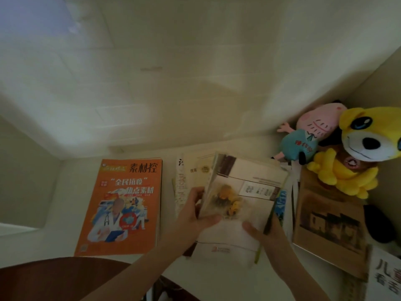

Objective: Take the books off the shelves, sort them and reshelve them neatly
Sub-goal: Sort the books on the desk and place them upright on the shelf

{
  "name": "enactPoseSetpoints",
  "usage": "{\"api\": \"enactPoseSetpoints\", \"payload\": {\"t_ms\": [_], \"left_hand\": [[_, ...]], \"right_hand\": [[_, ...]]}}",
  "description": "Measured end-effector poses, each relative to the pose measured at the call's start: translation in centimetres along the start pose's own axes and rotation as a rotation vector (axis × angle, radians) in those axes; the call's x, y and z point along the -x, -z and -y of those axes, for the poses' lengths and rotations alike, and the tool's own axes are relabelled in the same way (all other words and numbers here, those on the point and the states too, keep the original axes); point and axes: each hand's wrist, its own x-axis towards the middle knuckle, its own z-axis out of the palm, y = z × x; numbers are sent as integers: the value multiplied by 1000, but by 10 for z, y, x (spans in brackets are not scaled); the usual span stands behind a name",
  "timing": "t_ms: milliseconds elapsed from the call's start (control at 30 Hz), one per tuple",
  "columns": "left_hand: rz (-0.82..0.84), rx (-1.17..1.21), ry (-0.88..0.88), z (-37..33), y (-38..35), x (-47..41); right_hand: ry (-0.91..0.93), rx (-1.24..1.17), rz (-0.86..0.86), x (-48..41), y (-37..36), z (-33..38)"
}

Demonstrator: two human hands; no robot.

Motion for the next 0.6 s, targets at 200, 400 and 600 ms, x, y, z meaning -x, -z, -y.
{"api": "enactPoseSetpoints", "payload": {"t_ms": [200,400,600], "left_hand": [[100,-30,-143,-23,-13,-9],[112,-167,-264,-44,-6,-39],[25,-162,-146,-10,9,-53]], "right_hand": [[205,37,-56,11,23,39],[351,68,-107,-10,20,59],[286,160,89,-22,7,52]]}}
